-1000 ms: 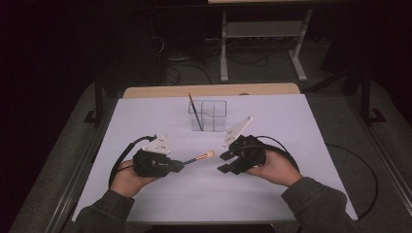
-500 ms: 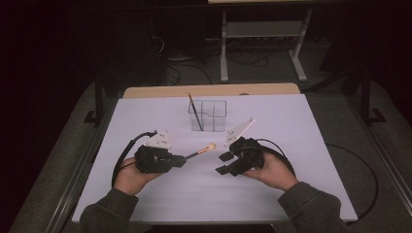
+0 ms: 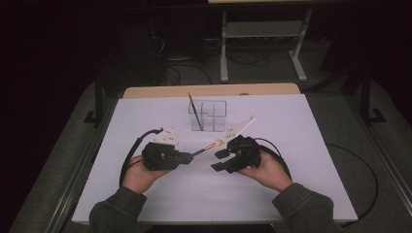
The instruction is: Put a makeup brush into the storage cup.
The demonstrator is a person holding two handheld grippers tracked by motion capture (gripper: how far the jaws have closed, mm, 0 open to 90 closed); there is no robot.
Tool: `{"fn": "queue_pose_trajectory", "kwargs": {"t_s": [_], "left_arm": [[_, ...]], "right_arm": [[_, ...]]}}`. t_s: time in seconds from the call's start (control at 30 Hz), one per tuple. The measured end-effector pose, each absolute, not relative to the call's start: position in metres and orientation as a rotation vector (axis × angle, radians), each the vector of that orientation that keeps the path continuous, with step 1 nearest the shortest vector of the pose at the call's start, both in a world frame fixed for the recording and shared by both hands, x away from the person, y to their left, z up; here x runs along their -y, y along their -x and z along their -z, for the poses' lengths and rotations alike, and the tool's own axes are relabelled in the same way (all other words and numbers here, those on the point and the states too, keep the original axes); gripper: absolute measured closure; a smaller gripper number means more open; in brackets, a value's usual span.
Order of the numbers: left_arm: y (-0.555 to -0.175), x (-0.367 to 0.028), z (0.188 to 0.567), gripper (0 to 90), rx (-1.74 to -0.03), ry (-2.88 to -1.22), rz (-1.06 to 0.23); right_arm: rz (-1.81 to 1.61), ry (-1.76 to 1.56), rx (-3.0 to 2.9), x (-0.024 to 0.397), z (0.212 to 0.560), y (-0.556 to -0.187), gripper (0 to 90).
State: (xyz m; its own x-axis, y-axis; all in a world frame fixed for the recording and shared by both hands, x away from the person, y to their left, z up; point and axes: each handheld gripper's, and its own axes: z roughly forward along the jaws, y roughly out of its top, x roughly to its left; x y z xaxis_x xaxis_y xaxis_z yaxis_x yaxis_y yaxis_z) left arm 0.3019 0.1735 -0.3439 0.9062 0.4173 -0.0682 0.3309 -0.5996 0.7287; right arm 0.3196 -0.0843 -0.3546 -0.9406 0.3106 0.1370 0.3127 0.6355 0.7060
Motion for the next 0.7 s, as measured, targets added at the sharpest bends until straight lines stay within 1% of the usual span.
{"fn": "queue_pose_trajectory", "kwargs": {"t_s": [0.37, 0.7], "left_arm": [[-0.3029, -0.1667, 0.3466, 83.5, -0.528, -2.256, -0.130], [-0.3027, -0.1649, 0.3474, 83.5, -0.518, -2.257, -0.130]], "right_arm": [[1.273, 0.609, 2.786, 0.0880, 0.3522, -0.3222, 56.1], [1.277, 0.643, 2.735, 0.0881, 0.3531, -0.3250, 56.1]]}}
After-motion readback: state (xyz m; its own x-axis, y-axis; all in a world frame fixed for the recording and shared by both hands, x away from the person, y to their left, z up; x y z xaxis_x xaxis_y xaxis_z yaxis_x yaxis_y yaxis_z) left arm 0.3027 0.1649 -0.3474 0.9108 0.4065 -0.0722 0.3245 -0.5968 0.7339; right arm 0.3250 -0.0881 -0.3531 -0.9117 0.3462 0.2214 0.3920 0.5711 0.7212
